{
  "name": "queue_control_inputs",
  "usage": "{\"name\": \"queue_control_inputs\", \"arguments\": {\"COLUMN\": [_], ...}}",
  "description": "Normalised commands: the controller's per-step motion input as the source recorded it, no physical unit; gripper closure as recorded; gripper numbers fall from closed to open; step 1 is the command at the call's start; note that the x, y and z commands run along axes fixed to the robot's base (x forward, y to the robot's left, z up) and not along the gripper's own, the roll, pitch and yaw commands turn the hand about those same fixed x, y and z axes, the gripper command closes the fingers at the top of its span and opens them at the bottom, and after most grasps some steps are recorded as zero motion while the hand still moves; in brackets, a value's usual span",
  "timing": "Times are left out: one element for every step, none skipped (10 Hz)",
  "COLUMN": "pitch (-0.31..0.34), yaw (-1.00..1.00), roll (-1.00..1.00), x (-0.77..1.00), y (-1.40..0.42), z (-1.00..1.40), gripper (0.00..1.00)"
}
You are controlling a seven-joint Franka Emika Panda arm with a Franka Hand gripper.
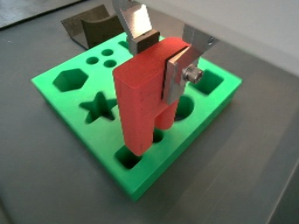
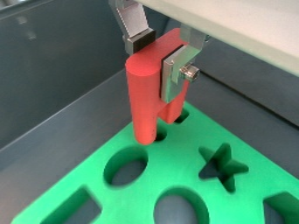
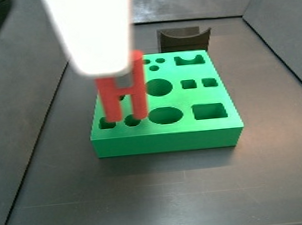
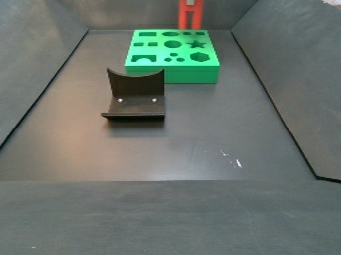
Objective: Insert the square-circle object.
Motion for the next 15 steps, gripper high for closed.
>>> {"name": "queue_control_inputs", "arguments": {"pitch": [-0.017,0.0,0.0,-0.004,-0.031,-0.057,-0.079,-0.119,-0.091,-0.069,-0.064,-0.073,-0.071,-0.159,-0.18], "yaw": [0.0,0.06,0.06,0.04,0.0,0.01,0.0,0.0,-0.11,-0.08,0.0,0.0,0.0,0.0,0.0], "roll": [0.01,0.1,0.02,0.0,0.0,0.0,0.0,0.0,0.08,0.0,0.0,0.02,0.06,0.0,0.02], "x": [-0.08,0.0,0.07,0.13,0.07,0.04,0.03,0.0,-0.2,-0.19,0.0,0.0,0.0,0.0,0.0], "y": [0.02,0.02,0.0,0.0,0.0,0.0,0.0,-0.05,0.0,0.0,0.0,0.0,0.0,0.0,-0.03], "z": [-0.07,-0.12,-0.19,-0.23,-0.28,-0.33,-0.41,-0.53,-0.51,-0.32,-0.3,-0.36,-0.42,-0.54,-0.57], "gripper": [1.0,1.0,1.0,1.0,1.0,1.0,1.0,1.0,1.0,1.0,1.0,1.0,1.0,1.0,1.0]}}
